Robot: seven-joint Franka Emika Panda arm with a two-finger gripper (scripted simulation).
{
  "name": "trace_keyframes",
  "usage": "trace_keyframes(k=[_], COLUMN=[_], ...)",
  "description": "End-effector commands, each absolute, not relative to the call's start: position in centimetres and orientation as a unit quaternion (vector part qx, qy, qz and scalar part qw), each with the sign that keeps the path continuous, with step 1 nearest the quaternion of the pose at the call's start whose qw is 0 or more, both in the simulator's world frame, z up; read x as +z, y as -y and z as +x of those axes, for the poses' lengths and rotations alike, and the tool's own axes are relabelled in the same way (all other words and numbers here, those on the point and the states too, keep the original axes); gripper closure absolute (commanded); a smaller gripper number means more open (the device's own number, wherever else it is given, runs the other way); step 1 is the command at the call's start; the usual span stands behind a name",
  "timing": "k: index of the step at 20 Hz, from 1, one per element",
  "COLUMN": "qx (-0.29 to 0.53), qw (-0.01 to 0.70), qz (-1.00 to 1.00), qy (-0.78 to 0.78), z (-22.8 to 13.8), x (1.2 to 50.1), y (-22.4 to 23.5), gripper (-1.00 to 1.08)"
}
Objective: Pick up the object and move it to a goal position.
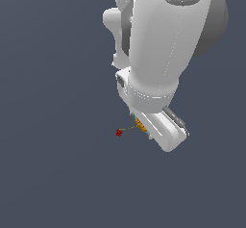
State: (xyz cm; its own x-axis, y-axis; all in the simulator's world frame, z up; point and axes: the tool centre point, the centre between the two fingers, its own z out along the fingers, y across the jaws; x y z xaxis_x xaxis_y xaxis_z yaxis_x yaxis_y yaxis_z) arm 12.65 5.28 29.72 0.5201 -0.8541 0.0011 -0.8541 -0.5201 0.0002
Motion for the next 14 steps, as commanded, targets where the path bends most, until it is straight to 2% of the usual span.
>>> trace_keyframes(k=[1, 14], qx=[0.000, 0.000], qw=[0.001, 0.000], qz=[0.872, 0.872], qy=[0.490, 0.490], z=[12.9, 13.6], x=[30.8, 32.7], y=[-5.3, -5.3], gripper=[1.08, 1.08])
